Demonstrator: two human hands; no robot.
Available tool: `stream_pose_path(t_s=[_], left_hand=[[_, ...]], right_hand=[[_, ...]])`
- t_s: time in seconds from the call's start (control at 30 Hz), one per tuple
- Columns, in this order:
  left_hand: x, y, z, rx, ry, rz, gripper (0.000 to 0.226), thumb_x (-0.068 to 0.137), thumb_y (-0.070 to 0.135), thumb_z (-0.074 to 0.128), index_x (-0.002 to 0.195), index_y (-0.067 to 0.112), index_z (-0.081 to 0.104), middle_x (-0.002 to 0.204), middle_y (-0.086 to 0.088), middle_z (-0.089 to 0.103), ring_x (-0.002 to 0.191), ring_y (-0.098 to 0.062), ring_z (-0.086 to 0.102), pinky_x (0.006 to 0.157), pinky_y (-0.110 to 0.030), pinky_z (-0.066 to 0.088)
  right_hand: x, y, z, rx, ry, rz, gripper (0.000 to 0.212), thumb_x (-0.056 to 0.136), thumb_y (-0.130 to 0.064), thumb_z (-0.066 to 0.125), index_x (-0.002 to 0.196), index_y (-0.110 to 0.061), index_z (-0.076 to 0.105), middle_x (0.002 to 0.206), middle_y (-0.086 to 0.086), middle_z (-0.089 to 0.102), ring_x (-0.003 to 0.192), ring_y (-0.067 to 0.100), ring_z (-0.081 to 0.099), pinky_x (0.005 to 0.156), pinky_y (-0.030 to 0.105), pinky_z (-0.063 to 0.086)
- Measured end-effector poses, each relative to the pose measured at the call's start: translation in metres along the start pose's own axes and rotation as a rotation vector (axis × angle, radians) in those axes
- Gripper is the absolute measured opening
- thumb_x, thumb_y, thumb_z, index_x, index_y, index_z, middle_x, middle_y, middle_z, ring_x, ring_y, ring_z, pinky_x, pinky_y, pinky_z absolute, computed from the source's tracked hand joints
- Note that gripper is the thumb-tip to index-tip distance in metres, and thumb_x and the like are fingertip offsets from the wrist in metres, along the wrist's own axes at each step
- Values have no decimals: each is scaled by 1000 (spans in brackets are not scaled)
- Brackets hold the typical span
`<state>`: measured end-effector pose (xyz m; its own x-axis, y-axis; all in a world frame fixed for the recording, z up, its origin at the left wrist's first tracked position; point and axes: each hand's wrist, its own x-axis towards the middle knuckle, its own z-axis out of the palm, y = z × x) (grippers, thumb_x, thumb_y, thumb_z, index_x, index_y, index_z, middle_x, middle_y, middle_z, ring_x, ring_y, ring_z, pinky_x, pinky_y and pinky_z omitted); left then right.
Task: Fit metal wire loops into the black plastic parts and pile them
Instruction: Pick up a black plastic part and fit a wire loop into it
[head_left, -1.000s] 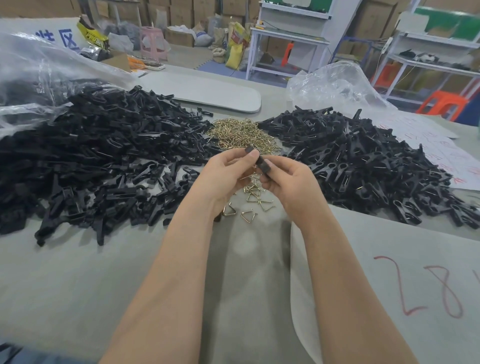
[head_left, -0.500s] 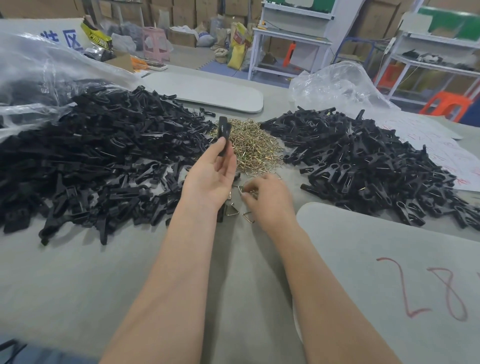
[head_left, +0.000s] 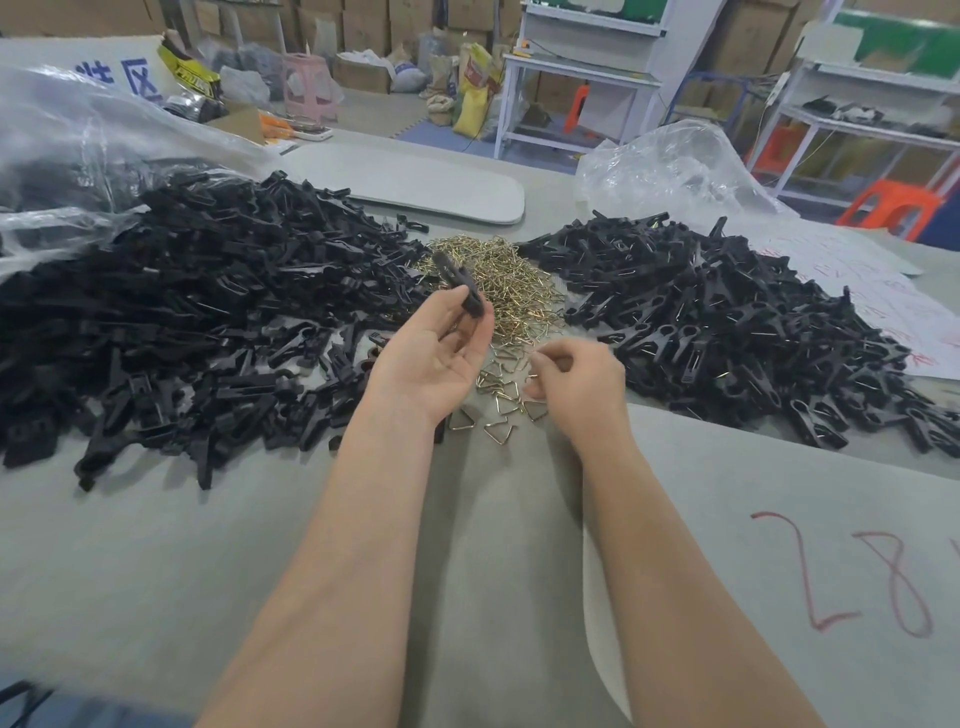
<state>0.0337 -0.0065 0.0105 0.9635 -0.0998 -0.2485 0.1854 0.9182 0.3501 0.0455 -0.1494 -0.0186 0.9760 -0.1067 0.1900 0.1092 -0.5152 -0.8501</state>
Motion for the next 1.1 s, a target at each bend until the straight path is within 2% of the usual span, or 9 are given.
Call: stream_pose_path(t_s=[0.07,0.2,0.3,0.4,0.5,0.6,0.77,0.93,1.1], left_hand=[[1,-3,1,172,20,67,3,86,1,62,89,0,60,82,-10,62,81,-17,62,79,-27,57],[4,-15,-2,1210,199,523,8,85,14,68,92,17,65,85,6,65,82,-9,62,78,-23,51],[4,-23,-5,1593,163,643,11,86,20,67,95,24,64,87,12,63,83,-6,60,75,-21,43],[6,-29,-7,1743,71,645,15,86,17,66,101,20,64,99,3,65,90,-17,62,85,-36,50],[6,-32,-7,1821,-24,690,17,87,14,64,103,16,64,104,-1,61,96,-22,60,89,-42,49],[5,-33,-6,1865,-97,727,18,87,13,63,104,17,65,101,1,57,96,-22,58,89,-42,48],[2,-31,-4,1937,-136,733,18,87,14,64,105,16,66,95,4,54,93,-22,57,87,-43,47],[2,-30,-5,1974,-147,721,21,86,14,65,107,15,67,100,1,59,95,-23,57,87,-42,47],[2,-28,-5,1988,-166,687,21,86,16,67,107,15,68,101,0,60,94,-21,58,87,-42,48]], right_hand=[[1,-3,-7,227,-11,75,8,90,-8,61,87,-5,67,70,3,66,59,8,67,65,19,56],[4,-7,-24,396,4,119,11,88,-13,65,79,-19,67,69,-3,65,60,1,61,60,13,52],[4,-10,-33,473,79,133,8,86,-14,68,78,-16,67,67,-2,66,56,1,60,59,13,50],[5,-13,-37,491,120,131,10,85,-16,69,75,-15,66,63,-3,66,52,1,57,57,14,49],[4,-13,-36,345,113,114,14,83,-22,71,71,-19,66,63,-4,64,57,3,54,61,18,48],[2,-14,-36,246,85,97,16,82,-22,72,67,-18,67,60,-4,60,57,4,50,65,21,43],[1,-16,-37,212,60,95,17,82,-18,72,67,-11,67,55,-2,54,52,6,42,59,22,37],[2,-15,-40,159,26,73,20,81,-15,72,62,-17,64,52,-6,56,41,-3,44,56,18,36],[2,-14,-40,117,34,75,23,79,-16,72,59,-20,64,44,-13,55,41,-2,44,56,19,34]])
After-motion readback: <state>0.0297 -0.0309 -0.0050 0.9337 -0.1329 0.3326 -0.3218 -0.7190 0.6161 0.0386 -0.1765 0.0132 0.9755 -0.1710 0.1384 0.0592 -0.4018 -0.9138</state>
